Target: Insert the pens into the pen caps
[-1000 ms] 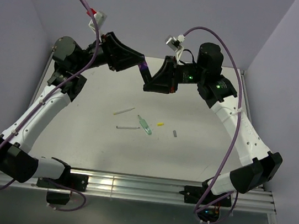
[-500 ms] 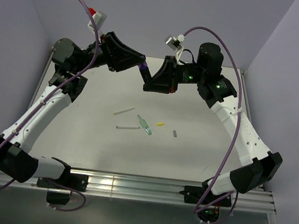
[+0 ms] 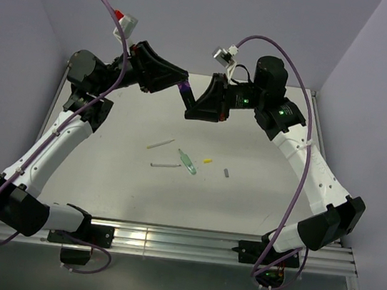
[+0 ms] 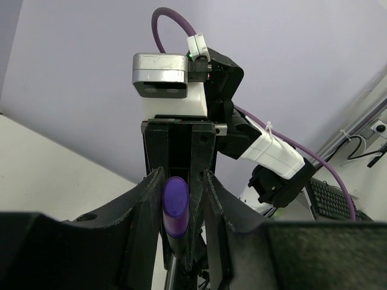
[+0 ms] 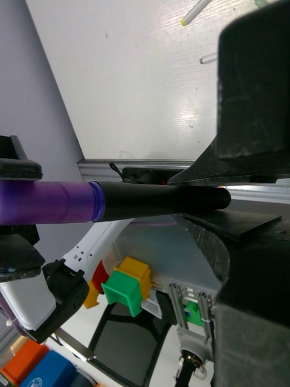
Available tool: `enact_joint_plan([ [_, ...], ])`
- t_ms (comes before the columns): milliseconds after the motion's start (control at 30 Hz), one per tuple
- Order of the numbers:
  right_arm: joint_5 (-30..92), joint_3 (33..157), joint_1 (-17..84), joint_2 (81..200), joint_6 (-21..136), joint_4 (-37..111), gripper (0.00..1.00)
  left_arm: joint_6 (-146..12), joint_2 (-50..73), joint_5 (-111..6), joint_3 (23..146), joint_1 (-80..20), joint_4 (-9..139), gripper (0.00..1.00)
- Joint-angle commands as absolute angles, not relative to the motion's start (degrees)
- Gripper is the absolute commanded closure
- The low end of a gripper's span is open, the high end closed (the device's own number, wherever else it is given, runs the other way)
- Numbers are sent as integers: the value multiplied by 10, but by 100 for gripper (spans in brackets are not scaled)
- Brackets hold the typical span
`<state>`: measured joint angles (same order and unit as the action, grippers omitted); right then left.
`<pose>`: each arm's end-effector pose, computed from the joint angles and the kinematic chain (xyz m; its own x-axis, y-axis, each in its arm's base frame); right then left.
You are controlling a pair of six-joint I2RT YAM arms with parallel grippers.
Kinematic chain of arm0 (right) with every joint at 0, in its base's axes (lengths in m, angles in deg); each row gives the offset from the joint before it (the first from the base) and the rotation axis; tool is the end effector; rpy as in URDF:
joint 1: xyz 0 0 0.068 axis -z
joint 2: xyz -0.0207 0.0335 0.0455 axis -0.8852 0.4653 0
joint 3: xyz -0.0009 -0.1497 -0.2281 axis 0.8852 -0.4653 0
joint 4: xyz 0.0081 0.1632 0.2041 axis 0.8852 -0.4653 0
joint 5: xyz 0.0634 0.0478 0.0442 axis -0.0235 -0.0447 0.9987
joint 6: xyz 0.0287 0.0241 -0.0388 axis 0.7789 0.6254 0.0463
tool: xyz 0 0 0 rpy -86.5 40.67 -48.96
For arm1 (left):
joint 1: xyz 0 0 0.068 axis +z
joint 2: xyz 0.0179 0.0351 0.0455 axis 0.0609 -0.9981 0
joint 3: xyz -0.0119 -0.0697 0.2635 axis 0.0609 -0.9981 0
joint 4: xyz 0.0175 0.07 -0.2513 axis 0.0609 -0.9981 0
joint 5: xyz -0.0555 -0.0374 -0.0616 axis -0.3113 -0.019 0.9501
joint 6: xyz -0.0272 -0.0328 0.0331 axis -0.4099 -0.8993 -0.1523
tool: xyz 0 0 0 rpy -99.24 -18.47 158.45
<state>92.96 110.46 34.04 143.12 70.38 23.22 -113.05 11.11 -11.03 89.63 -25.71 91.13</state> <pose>0.2576 0.1761 0.4577 -0.4306 -0.0955 -0.8974 -0.8922 -0.1049 0.4393 0.2491 -0.1312 0.4857 -0.4763 -0.3957 -0.7852 0.8489 0.0259 -0.5280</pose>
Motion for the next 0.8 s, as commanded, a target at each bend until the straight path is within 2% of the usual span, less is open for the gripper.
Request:
enact_joint_plan([
  [0,934,1101,334,1420,706,255,100,-1133,114,-107,904,-260,945,63],
  [133,934,1104,334,1422,706,254,100,-1132,111,-102,909,-261,940,68],
  [333,934,1110,334,1421,707,254,100,-1126,117,-94,893,-269,930,81],
  [433,918,1116,334,1419,706,251,100,-1125,124,-98,878,-272,923,89],
  [500,904,1124,334,1419,708,250,100,-1130,129,-104,861,-276,919,99],
  [767,741,1164,334,1420,753,237,100,-1092,168,-192,817,-304,836,100],
])
